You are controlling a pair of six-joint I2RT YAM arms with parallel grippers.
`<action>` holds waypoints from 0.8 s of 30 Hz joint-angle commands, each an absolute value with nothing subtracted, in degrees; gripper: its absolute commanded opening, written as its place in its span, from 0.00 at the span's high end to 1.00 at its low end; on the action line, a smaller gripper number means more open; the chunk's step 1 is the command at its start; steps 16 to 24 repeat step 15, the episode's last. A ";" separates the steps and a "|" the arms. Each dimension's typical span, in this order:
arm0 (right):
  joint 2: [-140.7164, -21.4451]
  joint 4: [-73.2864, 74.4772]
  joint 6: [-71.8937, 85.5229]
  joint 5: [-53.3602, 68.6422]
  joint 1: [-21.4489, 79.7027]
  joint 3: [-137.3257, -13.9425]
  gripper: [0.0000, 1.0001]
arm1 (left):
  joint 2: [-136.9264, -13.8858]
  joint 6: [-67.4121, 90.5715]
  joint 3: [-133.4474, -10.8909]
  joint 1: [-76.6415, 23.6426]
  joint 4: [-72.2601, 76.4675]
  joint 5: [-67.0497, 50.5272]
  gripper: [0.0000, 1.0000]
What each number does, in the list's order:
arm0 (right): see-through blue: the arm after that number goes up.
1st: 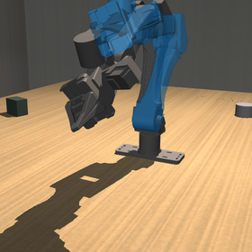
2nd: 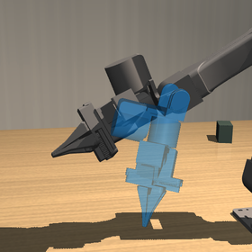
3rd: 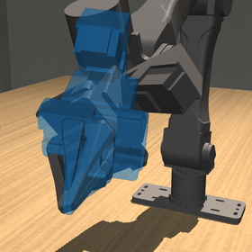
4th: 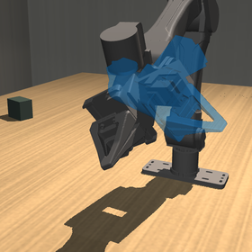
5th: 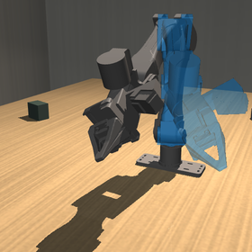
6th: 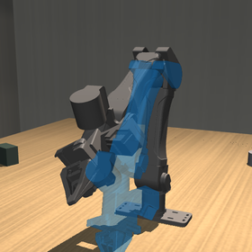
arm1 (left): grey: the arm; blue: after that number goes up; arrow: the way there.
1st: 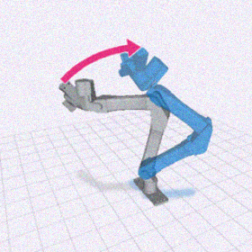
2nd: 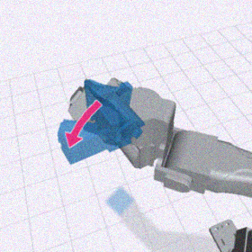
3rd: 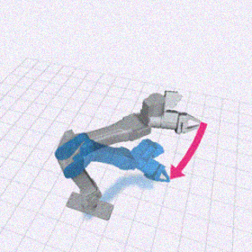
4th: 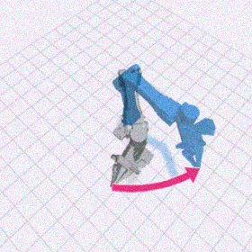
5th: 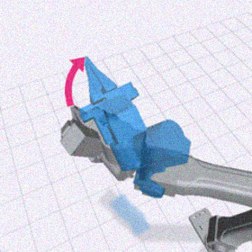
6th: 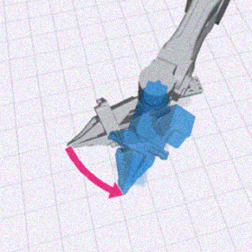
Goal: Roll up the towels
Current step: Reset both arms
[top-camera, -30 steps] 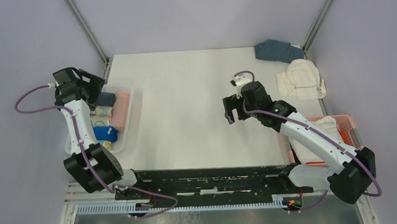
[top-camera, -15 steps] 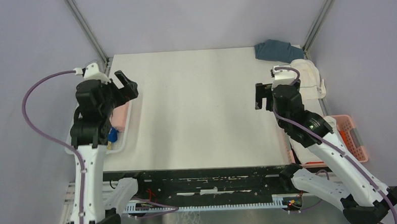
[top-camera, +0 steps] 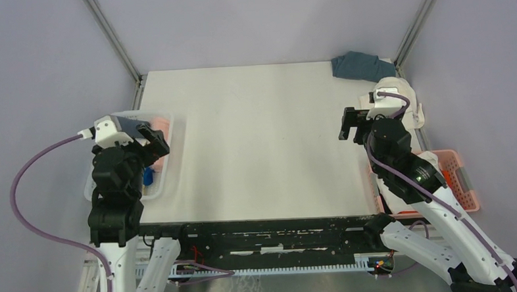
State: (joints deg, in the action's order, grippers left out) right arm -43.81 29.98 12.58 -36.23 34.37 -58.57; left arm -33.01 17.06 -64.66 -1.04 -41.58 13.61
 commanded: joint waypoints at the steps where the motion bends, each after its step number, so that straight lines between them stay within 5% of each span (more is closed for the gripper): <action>1: -43.64 26.20 13.54 -35.59 34.28 -56.55 0.00 | -33.72 21.50 -59.21 -1.23 -39.87 11.94 0.01; 24: -44.48 25.31 14.01 -35.72 34.30 -55.22 0.00 | -38.24 20.79 -58.99 -1.21 -36.70 10.21 0.01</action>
